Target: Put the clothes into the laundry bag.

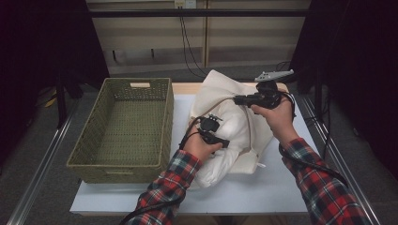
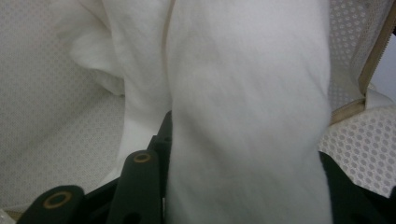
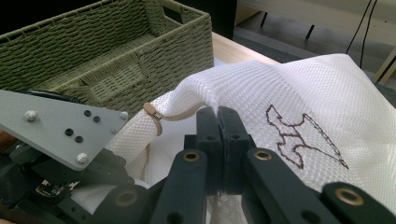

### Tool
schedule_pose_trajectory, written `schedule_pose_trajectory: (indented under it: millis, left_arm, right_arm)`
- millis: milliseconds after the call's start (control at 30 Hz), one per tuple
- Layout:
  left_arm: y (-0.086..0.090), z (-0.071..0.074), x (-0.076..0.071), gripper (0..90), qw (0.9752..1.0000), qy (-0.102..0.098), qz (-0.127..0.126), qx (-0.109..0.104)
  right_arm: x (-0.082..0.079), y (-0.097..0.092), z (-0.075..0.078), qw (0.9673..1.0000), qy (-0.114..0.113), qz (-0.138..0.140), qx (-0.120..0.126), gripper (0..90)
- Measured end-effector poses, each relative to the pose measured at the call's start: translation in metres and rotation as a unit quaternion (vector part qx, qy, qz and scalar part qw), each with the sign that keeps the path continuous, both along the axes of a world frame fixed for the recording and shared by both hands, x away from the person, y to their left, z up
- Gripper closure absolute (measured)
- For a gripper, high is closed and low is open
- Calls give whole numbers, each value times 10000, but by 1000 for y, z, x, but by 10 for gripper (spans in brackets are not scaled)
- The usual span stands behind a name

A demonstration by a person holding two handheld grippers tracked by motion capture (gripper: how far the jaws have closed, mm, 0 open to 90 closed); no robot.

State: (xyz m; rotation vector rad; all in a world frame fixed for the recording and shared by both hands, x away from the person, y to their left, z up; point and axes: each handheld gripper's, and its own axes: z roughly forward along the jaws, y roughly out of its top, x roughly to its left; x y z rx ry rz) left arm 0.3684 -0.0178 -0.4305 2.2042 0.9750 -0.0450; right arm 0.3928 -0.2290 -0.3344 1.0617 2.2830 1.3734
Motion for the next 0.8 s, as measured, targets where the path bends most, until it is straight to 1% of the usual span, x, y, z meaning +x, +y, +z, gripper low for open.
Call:
schedule_pose_trajectory:
  millis: [100, 167, 233, 300, 333, 400, 433, 500, 533, 567, 600, 633, 667, 700, 733, 800]
  left_arm:
    - [0, 7, -1, 617, 10000, -72, 32, -13]
    - [1, 13, 0, 622, 9999, -142, -17, -7]
    - [0, 20, 0, 629, 9997, -242, -3, -51]
    - [-2, 26, 1, 630, 9993, -345, -48, -102]
    - [-2, 29, 3, 630, 9993, -368, -76, -68]
    - [-4, 33, 6, 628, 9990, -428, -24, -108]
    - [-3, 35, 8, 628, 9989, -436, -65, -143]
    - [-5, 37, 11, 627, 9986, -487, -2, -198]
    - [-6, 38, 12, 624, 9982, -563, 8, -208]
    - [-6, 38, 13, 618, 9979, -601, 17, -249]
    - [-7, 38, 14, 611, 9977, -631, 63, -256]
    - [-8, 37, 16, 604, 9970, -695, 110, -312]
    - [-9, 35, 17, 597, 9968, -740, 105, -289]
    - [-11, 32, 19, 586, 9966, -760, 82, -304]
    - [-12, 28, 20, 570, 9965, -760, 109, -332]
    - [-14, 21, 21, 524, 9966, -742, 49, -346]
  right_arm:
    - [-2, -1, 1, 10000, 0, -7, -16, 889]
    - [-2, -1, 1, 10000, -8, 13, -15, 889]
    - [-3, -1, 2, 10000, 1, -17, -3, 889]
    - [-4, -2, 2, 10000, -17, -5, -2, 889]
    - [-4, -2, 2, 10000, -12, -8, 10, 889]
    - [-5, -1, 3, 10000, -7, 27, 24, 889]
    - [-6, 0, 3, 10000, 4, 15, 48, 889]
    - [-7, 1, 4, 10000, -5, 17, 59, 889]
    - [-7, 1, 4, 10000, -28, 41, 54, 889]
    - [-8, 0, 5, 10000, -23, 57, 62, 889]
    - [-8, 0, 5, 10000, -15, 46, 86, 889]
    - [-8, 0, 5, 9999, -9, 30, 106, 889]
    - [-9, 0, 5, 9999, -8, 42, 110, 889]
    - [-9, -1, 5, 9999, -5, 46, 118, 889]
    - [-9, -1, 5, 9999, -7, 57, 119, 889]
    - [-9, -2, 5, 9999, 6, 25, 103, 889]
